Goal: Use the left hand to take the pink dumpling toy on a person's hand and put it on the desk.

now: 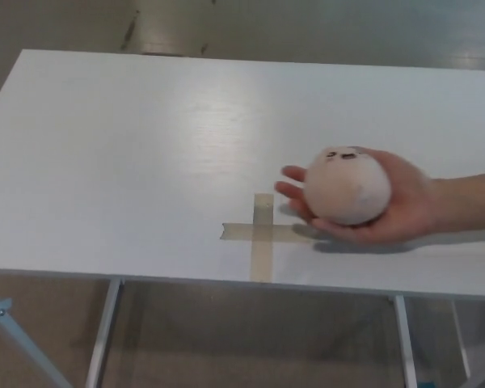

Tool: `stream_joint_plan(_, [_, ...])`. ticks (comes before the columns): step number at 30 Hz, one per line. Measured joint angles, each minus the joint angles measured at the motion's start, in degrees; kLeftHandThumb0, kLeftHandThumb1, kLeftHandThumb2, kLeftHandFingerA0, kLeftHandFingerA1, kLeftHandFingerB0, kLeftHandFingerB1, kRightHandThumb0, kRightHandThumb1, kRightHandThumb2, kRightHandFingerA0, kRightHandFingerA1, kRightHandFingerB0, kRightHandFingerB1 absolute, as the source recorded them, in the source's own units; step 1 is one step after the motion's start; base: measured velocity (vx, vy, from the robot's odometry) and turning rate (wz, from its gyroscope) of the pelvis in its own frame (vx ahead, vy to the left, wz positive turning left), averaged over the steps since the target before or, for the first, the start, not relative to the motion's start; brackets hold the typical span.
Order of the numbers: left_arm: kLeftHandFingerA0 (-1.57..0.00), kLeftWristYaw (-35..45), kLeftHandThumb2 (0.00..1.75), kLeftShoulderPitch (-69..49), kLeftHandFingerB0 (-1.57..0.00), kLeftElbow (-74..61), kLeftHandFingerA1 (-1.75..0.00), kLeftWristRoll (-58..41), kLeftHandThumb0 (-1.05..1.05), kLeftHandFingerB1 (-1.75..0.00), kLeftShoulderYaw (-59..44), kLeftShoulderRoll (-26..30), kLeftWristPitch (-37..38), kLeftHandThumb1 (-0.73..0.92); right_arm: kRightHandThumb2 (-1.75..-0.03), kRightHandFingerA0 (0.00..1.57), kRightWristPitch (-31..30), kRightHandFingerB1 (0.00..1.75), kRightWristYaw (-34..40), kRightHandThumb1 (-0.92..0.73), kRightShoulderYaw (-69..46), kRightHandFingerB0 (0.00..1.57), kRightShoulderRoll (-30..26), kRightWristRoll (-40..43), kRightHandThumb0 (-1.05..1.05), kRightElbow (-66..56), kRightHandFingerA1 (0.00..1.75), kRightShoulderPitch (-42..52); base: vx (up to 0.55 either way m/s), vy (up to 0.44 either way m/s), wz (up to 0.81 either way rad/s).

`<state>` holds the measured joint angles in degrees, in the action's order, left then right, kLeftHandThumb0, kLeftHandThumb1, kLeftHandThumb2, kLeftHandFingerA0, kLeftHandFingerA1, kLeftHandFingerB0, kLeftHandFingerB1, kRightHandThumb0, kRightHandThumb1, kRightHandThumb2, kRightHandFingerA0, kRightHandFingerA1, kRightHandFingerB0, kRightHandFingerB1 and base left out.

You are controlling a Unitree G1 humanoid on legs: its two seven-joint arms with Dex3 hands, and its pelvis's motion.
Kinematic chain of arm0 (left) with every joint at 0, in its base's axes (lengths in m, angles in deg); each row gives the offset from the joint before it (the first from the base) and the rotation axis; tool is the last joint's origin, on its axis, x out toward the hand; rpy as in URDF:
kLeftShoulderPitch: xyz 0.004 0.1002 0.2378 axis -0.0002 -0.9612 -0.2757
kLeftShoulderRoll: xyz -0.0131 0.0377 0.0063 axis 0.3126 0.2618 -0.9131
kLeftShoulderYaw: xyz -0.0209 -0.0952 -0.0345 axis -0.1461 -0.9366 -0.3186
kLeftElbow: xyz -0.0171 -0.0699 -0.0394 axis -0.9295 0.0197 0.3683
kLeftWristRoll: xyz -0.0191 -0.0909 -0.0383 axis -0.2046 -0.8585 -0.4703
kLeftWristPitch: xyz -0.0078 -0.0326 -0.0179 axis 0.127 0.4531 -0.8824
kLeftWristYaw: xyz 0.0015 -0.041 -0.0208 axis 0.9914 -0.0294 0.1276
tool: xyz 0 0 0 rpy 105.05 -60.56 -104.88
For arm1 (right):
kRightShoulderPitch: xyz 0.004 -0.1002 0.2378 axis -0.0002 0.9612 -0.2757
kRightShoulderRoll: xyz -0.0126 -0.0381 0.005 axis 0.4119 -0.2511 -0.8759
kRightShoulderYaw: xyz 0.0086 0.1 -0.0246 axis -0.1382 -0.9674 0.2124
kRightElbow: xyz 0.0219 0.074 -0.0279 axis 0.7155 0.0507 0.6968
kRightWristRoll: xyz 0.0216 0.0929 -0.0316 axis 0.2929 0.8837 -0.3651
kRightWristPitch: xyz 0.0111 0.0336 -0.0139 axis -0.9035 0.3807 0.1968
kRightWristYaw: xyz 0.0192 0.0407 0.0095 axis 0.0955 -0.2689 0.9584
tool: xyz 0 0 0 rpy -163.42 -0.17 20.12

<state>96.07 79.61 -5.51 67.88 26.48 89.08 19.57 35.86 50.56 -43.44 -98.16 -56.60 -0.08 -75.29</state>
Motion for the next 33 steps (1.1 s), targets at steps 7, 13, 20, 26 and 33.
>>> stream_joint_plan(7, [-0.59,0.0,0.68,0.0,-0.46,0.0,-0.50,-0.2,-0.33,-0.46,0.0,0.0,0.0,0.51,-0.58,0.77,0.0,0.45,0.0,-0.62,0.0,0.59,0.0,0.0,-0.26,0.1,0.52,0.0,0.00,0.000,0.00])
stream_joint_plan(13, [-0.59,0.2,0.68,0.3,-0.45,0.0,-0.50,-0.2,-0.34,-0.45,0.2,0.0,0.0,0.51,-0.58,0.76,0.0,0.45,-0.2,-0.62,0.4,0.59,0.0,-0.1,-0.27,0.1,0.52,-0.1,0.00,0.000,0.00])
stream_joint_plan(20, [-0.58,0.5,0.68,0.4,-0.45,0.1,-0.50,-0.2,-0.34,-0.45,0.6,0.1,0.0,0.51,-0.58,0.76,0.0,0.45,-0.3,-0.62,0.4,0.59,-0.1,0.0,-0.26,0.1,0.52,-0.2,0.00,0.000,0.00])
stream_joint_plan(26, [-0.68,0.5,0.70,0.5,-0.44,0.0,-0.57,0.3,-0.34,-0.47,2.0,0.1,0.5,0.48,-0.58,0.76,0.0,0.45,-0.5,-0.62,0.3,0.59,-0.1,0.0,-0.24,0.2,0.52,-0.2,0.00,0.000,0.00])
stream_joint_plan(33, [-0.51,-0.7,0.56,-3.6,-0.46,-9.4,-0.40,0.9,-0.31,-0.37,4.9,0.1,7.1,0.53,-0.58,0.76,0.0,0.45,-0.5,-0.64,0.5,0.60,-0.3,0.0,-0.26,0.2,0.51,-1.0,0.00,0.000,0.00])
